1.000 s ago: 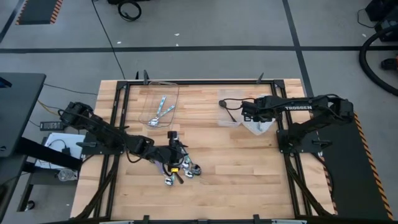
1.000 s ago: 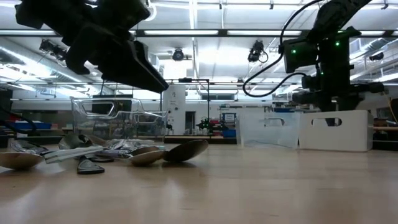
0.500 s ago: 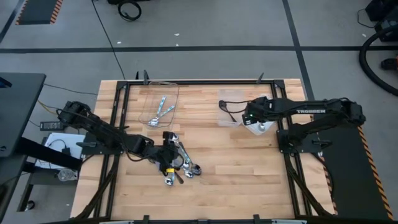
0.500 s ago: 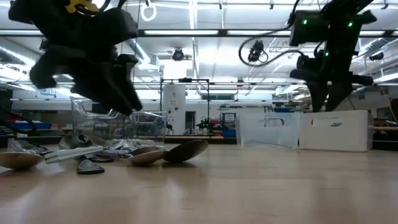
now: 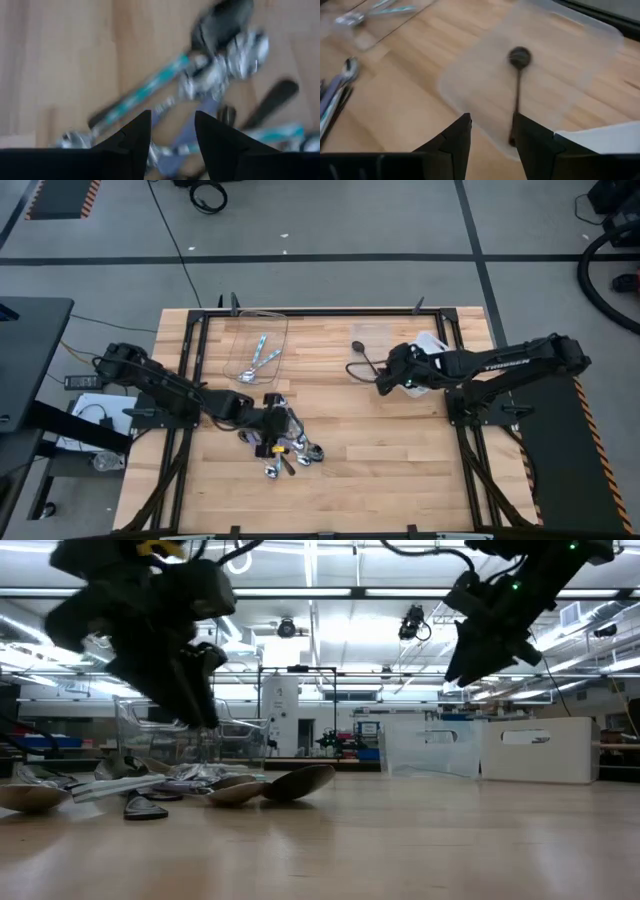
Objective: Sort silverware by color (type)
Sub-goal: Put the purple spoon into the white bin
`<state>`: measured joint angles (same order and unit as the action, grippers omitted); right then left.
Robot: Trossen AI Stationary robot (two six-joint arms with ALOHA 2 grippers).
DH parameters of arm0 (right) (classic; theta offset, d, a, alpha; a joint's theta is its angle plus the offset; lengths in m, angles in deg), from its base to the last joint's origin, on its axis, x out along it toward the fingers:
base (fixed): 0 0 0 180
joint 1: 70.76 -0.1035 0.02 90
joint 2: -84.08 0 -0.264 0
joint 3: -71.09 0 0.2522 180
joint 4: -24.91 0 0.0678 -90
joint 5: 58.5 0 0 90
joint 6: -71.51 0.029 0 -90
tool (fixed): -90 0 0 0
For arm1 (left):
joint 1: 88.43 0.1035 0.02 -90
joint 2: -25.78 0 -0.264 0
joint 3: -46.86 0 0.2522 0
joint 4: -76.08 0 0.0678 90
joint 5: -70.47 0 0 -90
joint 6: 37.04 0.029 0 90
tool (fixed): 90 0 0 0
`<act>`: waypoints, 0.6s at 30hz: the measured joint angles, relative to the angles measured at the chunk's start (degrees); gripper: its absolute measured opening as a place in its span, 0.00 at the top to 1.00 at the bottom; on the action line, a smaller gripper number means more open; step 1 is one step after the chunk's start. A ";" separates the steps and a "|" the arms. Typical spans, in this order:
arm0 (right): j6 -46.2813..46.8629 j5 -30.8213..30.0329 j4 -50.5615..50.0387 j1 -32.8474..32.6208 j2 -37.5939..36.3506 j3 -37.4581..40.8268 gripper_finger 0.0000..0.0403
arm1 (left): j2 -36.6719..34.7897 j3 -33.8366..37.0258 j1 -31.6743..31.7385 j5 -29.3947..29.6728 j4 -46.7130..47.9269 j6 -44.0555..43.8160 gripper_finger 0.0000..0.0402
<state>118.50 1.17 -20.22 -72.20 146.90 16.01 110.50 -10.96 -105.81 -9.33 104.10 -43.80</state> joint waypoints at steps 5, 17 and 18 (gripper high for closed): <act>-2.58 2.42 5.64 -2.70 3.78 0.00 0.62 | 1.92 -1.96 2.85 -2.88 -0.07 3.65 0.64; 0.04 0.03 20.09 -12.56 12.28 0.04 0.62 | 5.82 -6.72 3.58 -6.33 8.81 15.36 0.65; 0.39 -0.49 21.65 -13.54 13.29 0.04 0.62 | 5.68 -7.63 3.30 -6.39 11.48 15.42 0.65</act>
<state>118.89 0.68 1.43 -85.74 160.18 16.05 116.18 -18.59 -102.51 -15.72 115.58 -28.39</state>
